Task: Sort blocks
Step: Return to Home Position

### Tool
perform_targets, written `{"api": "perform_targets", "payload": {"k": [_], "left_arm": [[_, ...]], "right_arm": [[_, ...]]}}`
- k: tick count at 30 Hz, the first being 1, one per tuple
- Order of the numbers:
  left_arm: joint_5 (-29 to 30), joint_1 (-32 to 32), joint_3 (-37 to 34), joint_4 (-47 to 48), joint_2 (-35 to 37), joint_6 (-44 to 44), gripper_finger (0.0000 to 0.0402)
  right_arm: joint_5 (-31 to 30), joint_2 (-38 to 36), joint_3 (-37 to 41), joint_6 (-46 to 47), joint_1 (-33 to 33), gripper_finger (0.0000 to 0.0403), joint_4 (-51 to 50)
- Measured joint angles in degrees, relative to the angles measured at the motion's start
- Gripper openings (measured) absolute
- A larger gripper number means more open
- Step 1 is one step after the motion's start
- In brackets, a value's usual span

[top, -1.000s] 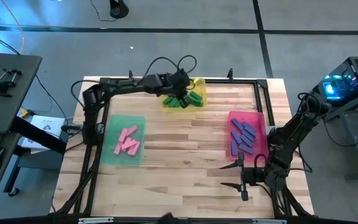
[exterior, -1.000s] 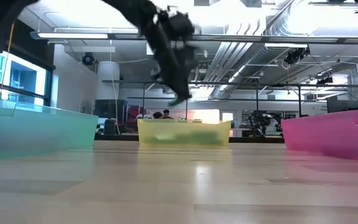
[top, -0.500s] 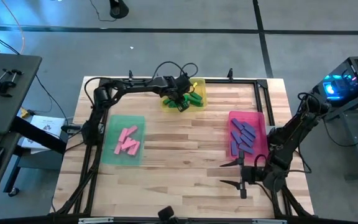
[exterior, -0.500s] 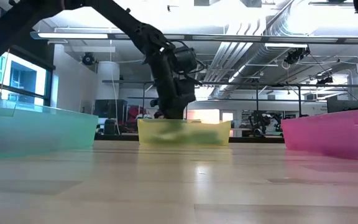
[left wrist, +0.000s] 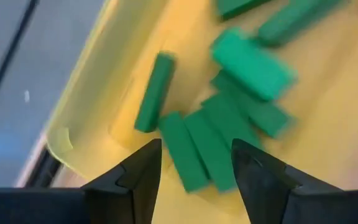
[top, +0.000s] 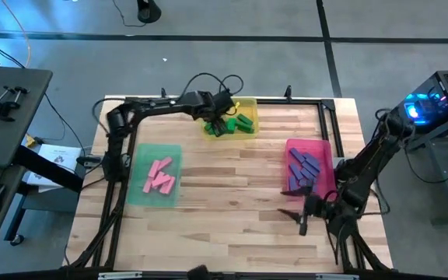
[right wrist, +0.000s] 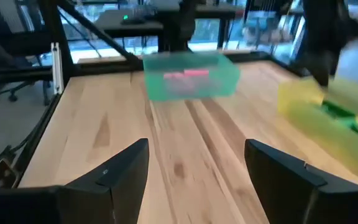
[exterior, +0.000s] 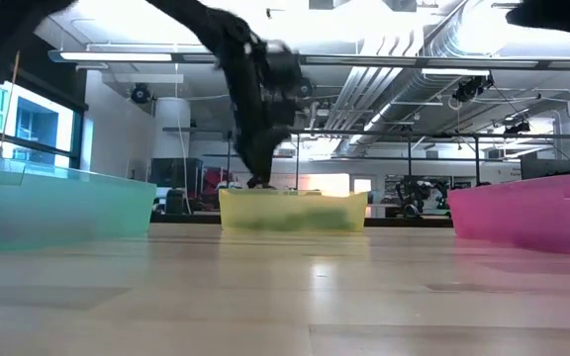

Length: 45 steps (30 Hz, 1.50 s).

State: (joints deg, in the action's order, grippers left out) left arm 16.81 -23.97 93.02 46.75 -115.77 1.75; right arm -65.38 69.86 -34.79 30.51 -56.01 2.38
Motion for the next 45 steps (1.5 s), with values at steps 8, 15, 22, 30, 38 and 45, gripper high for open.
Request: {"api": "perform_targets", "payload": {"k": [8,15,22,30,38,45], "left_arm": [[-3.01,9.3,-18.25,-15.8,22.56,-3.93,0.0151],[-4.53,20.96,-43.39,-36.99,43.85,6.72,0.0138],[-4.37,27.96,-60.96,-48.61,58.05,12.27,0.0138],[-4.44,25.57,-69.09,-49.26,75.28,11.67,0.0137],[-5.74,23.54,-73.89,-44.61,91.26,11.25,0.0137],[-5.74,23.54,-77.65,-43.73,100.47,11.14,0.0137]], "right_arm": [[12.82,-15.95,0.0,20.64,0.13,0.0249,-33.02],[21.33,-20.69,2.69,18.62,0.86,0.0249,-33.07],[35.95,-27.38,15.08,0.42,18.37,0.0224,-8.27],[62.78,-41.16,18.49,-20.22,46.74,0.0158,-4.1],[74.38,-58.07,18.51,-23.92,58.55,0.0112,-14.44],[74.99,-69.87,18.96,-21.4,58.9,0.0094,-14.99]]}}
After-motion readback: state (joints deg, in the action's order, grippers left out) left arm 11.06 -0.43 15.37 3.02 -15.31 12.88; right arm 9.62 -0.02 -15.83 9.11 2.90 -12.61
